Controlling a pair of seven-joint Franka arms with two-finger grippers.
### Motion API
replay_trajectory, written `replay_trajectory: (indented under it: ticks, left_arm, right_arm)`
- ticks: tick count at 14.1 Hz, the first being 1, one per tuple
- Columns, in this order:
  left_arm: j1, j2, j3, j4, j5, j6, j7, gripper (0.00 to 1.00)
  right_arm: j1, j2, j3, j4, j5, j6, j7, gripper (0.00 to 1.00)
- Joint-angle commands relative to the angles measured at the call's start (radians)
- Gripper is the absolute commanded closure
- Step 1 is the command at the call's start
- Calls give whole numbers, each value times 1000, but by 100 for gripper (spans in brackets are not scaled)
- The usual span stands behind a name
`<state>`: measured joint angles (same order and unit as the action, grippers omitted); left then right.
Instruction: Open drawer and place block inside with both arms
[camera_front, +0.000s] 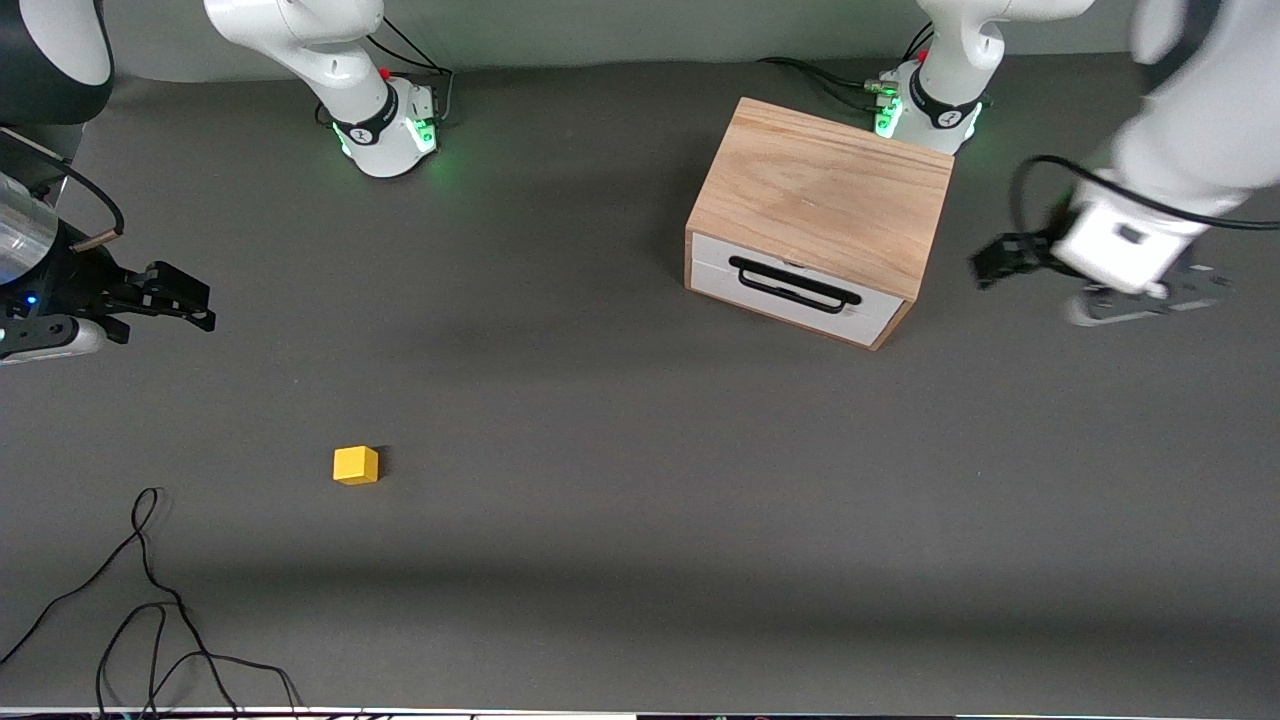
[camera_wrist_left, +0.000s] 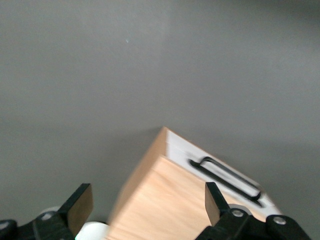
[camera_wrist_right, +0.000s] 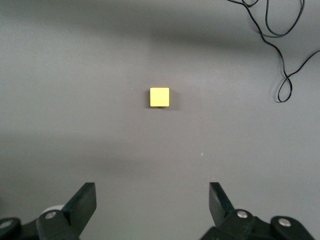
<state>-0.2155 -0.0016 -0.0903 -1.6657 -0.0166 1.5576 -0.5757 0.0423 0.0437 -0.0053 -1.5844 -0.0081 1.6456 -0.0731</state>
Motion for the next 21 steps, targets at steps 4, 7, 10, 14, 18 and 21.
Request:
replay_trajectory:
  ticks: [4, 7, 10, 14, 18, 21]
  left_arm:
    - [-223, 74, 12, 37, -12, -1, -528, 0]
    - [-304, 130, 12, 66, -25, -1, -758, 0]
    - [-367, 181, 12, 84, -26, 4, -968, 0]
    - [-394, 236, 12, 84, -26, 53, -1082, 0]
    - [-377, 273, 15, 3, -23, 145, -1096, 0]
    - [-343, 273, 20, -78, -14, 222, -1084, 0]
  right_arm:
    - [5, 15, -4, 29, -3, -21, -1, 0]
    - [8, 13, -2, 31, -4, -21, 1, 0]
    - [7, 12, -2, 27, -4, -21, -1, 0]
    - [8, 10, -2, 27, -4, -21, 1, 0]
    - [8, 10, -2, 26, -4, -21, 1, 0]
    - [8, 10, -2, 26, -4, -23, 1, 0]
